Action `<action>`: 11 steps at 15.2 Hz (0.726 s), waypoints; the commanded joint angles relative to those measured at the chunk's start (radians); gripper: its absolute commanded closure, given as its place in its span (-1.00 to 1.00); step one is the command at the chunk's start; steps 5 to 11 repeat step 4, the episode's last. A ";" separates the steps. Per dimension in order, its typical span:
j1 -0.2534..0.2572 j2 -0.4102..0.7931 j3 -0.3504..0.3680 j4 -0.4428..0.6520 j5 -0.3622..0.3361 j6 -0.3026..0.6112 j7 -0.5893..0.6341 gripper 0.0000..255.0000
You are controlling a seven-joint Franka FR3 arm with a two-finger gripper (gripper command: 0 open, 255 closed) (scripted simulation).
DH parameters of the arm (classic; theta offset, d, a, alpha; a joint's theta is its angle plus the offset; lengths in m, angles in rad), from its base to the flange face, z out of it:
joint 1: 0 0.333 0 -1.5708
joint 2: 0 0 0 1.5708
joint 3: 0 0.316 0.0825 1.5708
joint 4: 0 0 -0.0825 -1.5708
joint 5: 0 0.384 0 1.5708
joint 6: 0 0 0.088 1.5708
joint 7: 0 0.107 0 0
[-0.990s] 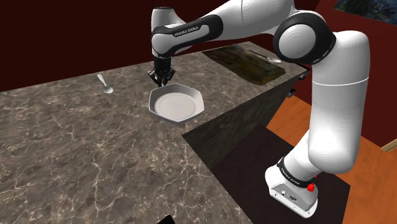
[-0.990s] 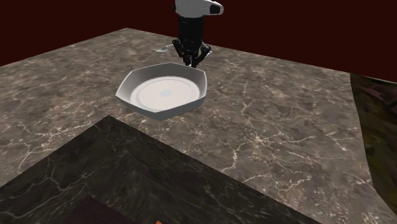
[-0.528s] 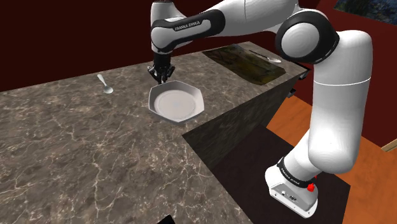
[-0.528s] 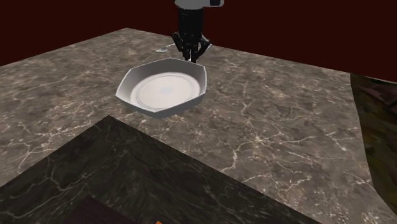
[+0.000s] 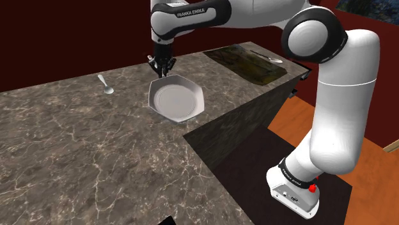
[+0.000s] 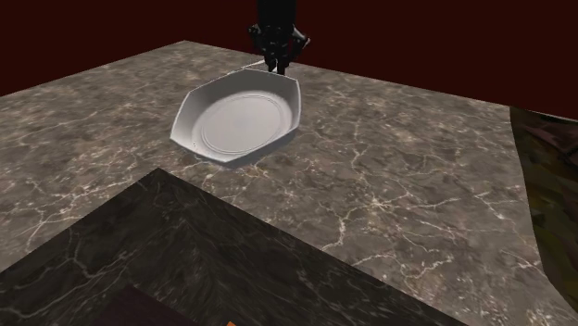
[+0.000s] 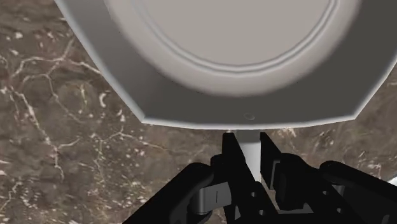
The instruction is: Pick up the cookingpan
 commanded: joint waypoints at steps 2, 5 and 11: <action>0.000 -0.006 0.001 0.032 0.001 -0.037 0.000 1.00; 0.000 -0.007 0.001 0.033 0.001 -0.039 0.000 1.00; 0.000 -0.007 0.001 0.033 0.001 -0.039 0.000 1.00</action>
